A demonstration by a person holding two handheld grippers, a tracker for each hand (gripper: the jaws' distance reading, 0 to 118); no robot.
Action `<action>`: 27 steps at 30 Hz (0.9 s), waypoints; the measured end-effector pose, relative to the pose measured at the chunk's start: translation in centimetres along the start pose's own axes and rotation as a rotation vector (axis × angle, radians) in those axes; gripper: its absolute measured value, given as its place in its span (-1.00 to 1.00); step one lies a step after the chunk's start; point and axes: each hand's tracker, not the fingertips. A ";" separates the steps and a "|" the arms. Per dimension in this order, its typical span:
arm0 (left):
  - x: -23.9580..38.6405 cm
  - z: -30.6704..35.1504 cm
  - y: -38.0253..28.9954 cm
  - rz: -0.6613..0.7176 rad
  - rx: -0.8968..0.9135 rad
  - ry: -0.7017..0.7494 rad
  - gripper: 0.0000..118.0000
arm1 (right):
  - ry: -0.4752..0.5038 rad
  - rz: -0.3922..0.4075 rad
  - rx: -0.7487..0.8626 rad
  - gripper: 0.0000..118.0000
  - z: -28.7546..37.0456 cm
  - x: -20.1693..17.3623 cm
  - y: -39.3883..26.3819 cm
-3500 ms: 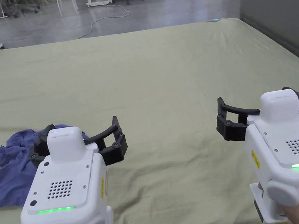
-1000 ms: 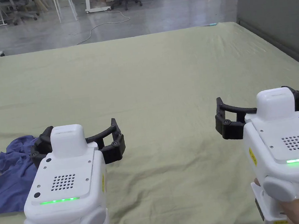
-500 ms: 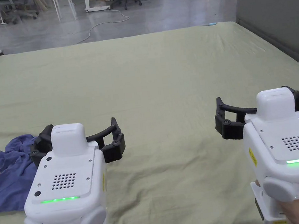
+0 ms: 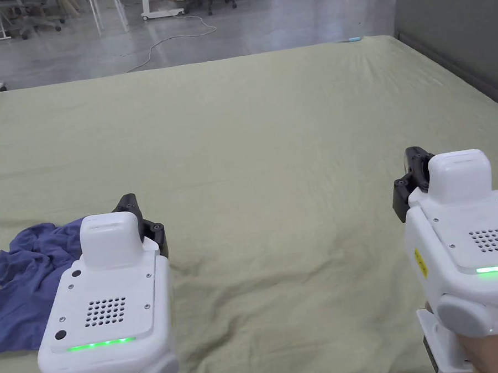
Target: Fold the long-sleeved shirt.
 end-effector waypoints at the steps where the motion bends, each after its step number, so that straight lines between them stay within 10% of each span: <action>1: -0.1 0.3 0.0 -0.001 -0.003 0.006 -1.00 | -0.018 0.001 0.000 -1.00 -0.1 -0.2 -0.1; 24: -13.5 5.3 -0.4 0.036 -0.139 0.403 -1.00 | 0.534 -0.023 0.019 -1.00 -0.4 -20.1 1.0; 25: -13.8 4.4 -0.7 0.062 -0.186 0.377 -0.95 | 0.531 -0.017 0.010 -1.00 -0.3 -20.0 0.7; 27: -15.0 1.3 -1.6 0.136 -0.382 0.292 -0.12 | 0.538 -0.014 -0.005 -1.00 -0.4 -19.7 0.2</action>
